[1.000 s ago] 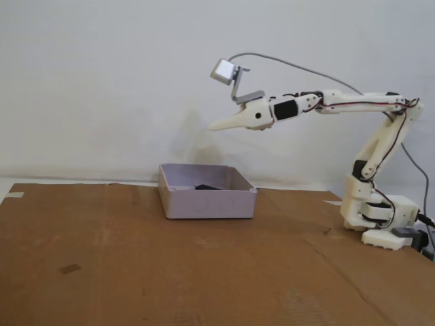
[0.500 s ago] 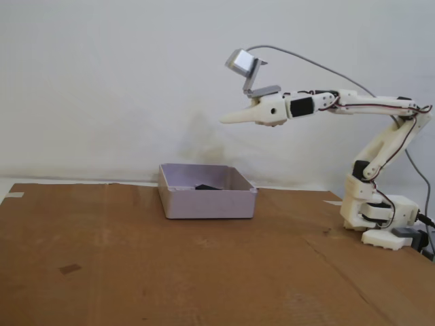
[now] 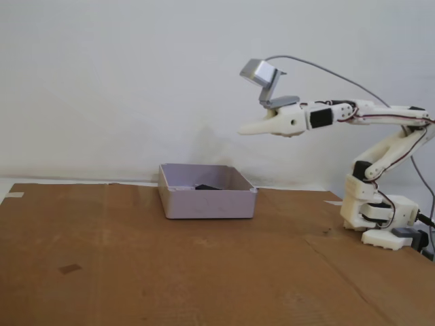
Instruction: Grasp a block and put it in the box.
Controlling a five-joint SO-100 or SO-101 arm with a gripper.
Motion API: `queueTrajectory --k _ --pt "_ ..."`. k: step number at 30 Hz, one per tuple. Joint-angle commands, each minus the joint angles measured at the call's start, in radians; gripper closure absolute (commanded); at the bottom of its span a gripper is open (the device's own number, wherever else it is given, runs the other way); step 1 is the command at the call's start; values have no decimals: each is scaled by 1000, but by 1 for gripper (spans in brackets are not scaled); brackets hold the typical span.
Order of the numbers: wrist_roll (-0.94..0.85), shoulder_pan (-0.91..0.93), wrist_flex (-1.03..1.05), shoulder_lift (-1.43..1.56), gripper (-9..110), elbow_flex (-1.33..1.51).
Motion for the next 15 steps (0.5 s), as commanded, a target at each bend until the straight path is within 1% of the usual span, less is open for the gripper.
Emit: queueTrajectory --k 1,15 --pt "-2 -11 -32 140 101 17" --pt "-6 -11 -32 380 101 241"
